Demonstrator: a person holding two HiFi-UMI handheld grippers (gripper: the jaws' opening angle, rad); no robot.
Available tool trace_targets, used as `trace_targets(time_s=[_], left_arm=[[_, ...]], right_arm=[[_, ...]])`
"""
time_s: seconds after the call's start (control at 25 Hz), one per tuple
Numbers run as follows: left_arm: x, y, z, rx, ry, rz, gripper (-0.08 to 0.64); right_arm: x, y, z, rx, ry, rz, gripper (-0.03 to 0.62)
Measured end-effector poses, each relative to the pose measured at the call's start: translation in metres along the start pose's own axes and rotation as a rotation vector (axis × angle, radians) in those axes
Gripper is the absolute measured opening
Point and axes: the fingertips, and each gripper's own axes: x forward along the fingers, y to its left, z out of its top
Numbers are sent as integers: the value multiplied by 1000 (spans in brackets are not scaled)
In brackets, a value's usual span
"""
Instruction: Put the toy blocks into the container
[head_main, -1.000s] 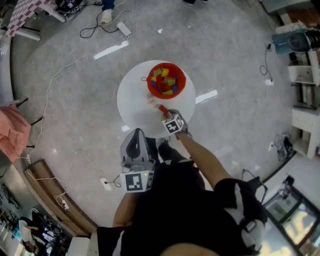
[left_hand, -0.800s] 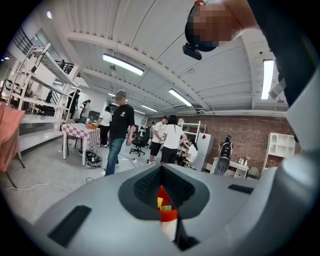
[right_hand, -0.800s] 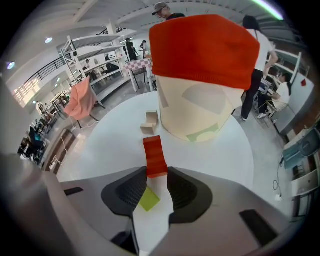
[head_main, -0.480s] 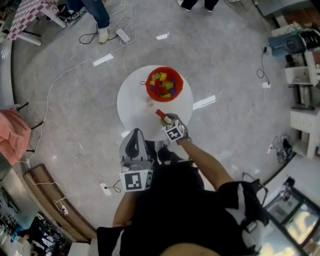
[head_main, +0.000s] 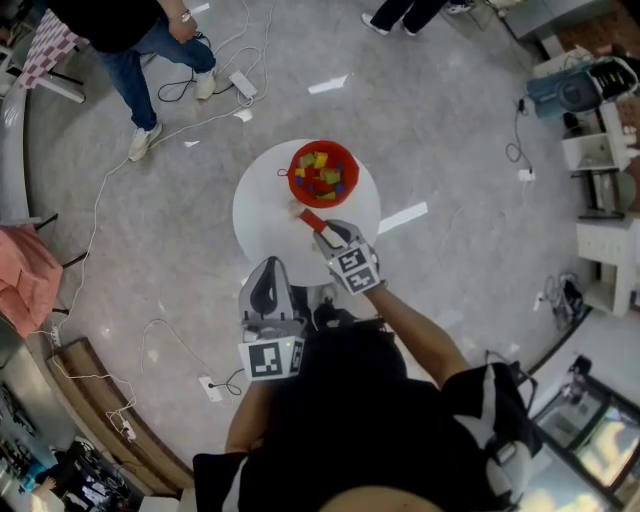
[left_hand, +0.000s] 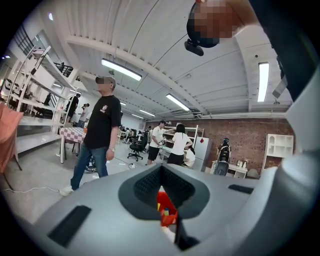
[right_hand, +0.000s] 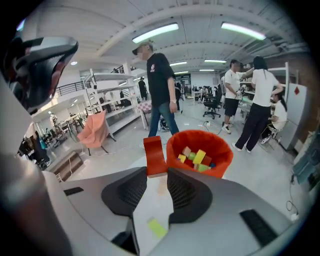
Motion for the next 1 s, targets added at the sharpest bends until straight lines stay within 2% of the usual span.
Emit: trace_targets(time_s=[0.12,0.24,0.56,0.64,0.84,1.0], left_arm=[[-1,-2,3,-10,-7,2,-6],[-5,-2,-1,14,1,-6,-7],[-9,-1,4,-13,-4,6,-6],[-9,1,5,-14,-4,9,-6],[-13,5,-3,25,10,-2,-7],[-13,3,4,-12,-4,13,-6]], right_arm=[[-3,-23,30,13,-57,-47,124],[6,-51,42,29,-61,-102,124],[43,-81,20,74,129,-147,124],[47,-82,15,85,149,-152,125],[43,-82,18,97,111,-157,126],[22,-72,32,80,8,-142,126]])
